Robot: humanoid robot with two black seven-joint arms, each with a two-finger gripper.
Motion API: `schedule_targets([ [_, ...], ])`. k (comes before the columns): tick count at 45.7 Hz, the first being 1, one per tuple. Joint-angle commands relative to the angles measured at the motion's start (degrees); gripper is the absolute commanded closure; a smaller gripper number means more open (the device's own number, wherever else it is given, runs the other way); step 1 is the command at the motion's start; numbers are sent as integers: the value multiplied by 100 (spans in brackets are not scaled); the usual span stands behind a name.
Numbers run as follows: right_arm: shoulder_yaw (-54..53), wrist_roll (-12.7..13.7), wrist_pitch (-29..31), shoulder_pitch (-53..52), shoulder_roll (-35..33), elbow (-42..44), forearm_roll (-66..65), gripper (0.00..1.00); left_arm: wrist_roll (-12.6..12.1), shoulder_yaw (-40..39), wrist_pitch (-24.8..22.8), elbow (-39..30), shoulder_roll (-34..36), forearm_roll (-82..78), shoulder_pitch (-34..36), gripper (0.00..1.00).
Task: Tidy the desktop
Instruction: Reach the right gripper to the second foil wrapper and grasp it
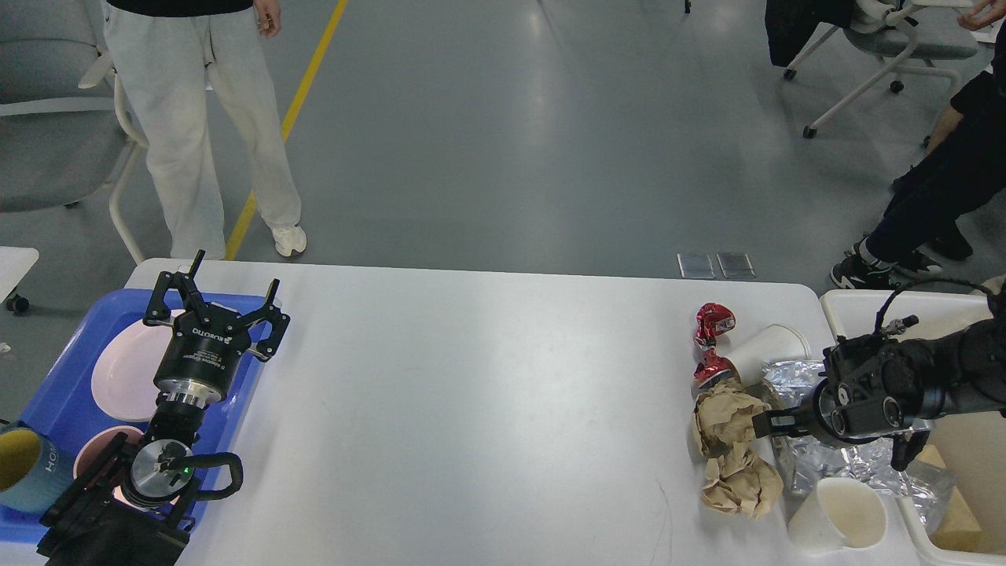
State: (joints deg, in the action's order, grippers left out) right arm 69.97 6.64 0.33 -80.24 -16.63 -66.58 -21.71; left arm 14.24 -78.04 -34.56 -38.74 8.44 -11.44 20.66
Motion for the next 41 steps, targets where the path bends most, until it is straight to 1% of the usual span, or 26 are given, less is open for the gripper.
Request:
schedule_targets([
  [1, -71, 13, -51, 324, 2, 373, 9, 3, 0, 0, 2, 6, 0, 1, 0, 3],
  [8, -132, 4, -60, 518, 2, 479, 1, 4, 0, 0, 2, -2, 0, 1, 0, 3],
  [13, -185, 4, -68, 641, 63, 575, 9, 15, 0, 0, 2, -2, 0, 1, 0, 3],
  [16, -194, 13, -60, 728, 142, 690, 44, 25, 0, 0, 2, -2, 0, 1, 0, 3],
  [19, -203, 13, -60, 755, 169, 743, 237, 32, 0, 0, 2, -2, 0, 1, 0, 3],
  [24, -203, 4, -60, 799, 169, 769, 598, 51, 0, 0, 2, -2, 0, 1, 0, 3],
  [30, -203, 4, -68, 817, 169, 795, 660, 78, 0, 0, 2, -2, 0, 1, 0, 3],
  [31, -237, 4, -60, 825, 169, 795, 668, 90, 0, 0, 2, -2, 0, 1, 0, 3],
  [32, -238, 4, -60, 825, 178, 787, 669, 96, 0, 0, 2, -2, 0, 1, 0, 3],
  [33, -238, 4, -51, 834, 178, 787, 669, 100, 0, 0, 2, -2, 0, 1, 0, 3],
  [41, -247, 22, -68, 817, 187, 787, 677, 100, 0, 0, 2, -2, 0, 1, 0, 3],
])
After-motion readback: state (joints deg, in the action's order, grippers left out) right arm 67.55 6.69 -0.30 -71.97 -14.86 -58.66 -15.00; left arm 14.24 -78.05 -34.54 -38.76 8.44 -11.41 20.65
